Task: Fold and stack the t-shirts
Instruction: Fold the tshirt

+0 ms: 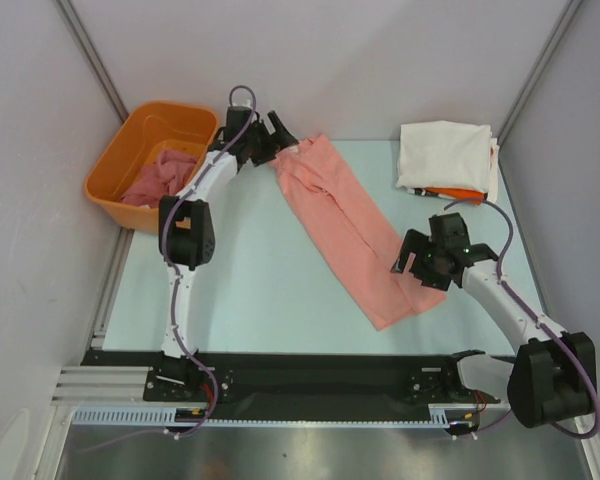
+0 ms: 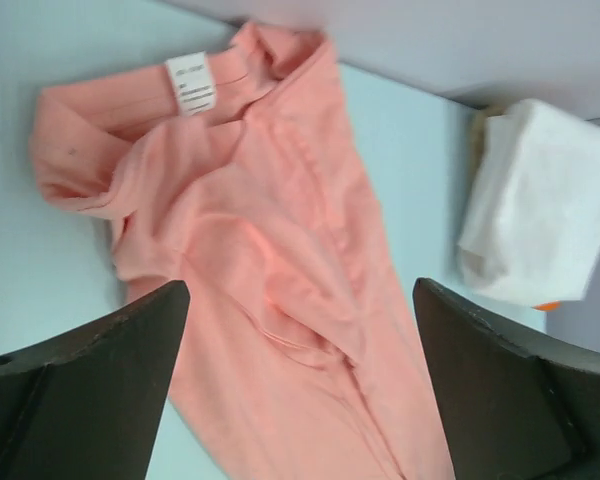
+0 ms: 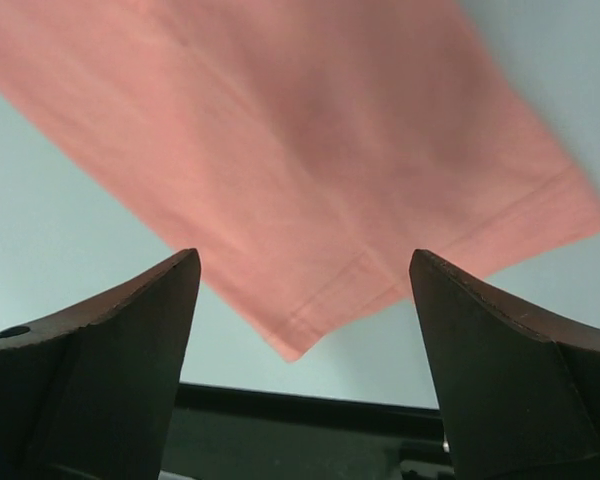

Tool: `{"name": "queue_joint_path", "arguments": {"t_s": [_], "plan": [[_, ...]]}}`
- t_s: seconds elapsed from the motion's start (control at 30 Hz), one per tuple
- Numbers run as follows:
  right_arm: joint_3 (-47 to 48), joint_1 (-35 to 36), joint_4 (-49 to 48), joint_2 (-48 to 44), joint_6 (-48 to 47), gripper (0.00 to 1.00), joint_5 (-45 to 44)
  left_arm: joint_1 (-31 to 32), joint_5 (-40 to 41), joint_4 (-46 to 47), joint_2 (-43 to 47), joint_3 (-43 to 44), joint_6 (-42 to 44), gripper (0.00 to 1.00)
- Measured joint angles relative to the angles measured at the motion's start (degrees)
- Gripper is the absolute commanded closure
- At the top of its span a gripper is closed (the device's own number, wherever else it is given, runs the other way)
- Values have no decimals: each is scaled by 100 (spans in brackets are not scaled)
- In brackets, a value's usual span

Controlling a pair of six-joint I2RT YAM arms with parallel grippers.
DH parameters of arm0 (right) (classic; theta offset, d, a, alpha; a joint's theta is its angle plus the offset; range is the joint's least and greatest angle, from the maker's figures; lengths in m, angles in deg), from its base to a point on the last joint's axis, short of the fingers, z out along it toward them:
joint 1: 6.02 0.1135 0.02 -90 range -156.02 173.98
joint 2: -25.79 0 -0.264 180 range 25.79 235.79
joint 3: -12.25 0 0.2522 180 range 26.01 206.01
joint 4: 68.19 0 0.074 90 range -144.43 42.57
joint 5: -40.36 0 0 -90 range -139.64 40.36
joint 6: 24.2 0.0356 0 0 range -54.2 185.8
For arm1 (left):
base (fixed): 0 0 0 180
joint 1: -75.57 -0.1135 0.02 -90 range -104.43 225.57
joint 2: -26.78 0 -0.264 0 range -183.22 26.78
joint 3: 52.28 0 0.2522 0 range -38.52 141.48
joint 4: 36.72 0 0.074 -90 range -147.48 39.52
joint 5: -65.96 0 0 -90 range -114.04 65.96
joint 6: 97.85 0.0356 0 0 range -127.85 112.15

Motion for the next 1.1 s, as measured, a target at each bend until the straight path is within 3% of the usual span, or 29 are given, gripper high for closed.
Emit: {"name": "queue_joint_path", "arguments": {"t_s": [0.2, 0.5, 0.57, 0.8, 0.9, 1.1], "plan": [[-409, 1012, 59, -317, 535, 18, -330, -76, -11, -358, 1252, -494, 225, 0], [-977, 2612, 214, -748, 1453, 34, -839, -96, 70, -590, 3672, -3045, 356, 0], [-1058, 2848, 184, -723, 1615, 41, -914, -96, 109, -562, 4129, -3604, 400, 0], [-1261, 3171, -31, 57, 1958, 52, -1093, -98, 181, -577, 5539, -5355, 586, 0], [-1161, 3351, -157, 291, 2035, 62, -1180, -107, 186, -616, 6065, -5958, 656, 0], [-918, 3676, -413, 743, 2149, 97, -1274, -195, 188, -765, 6933, -6647, 813, 0]]}}
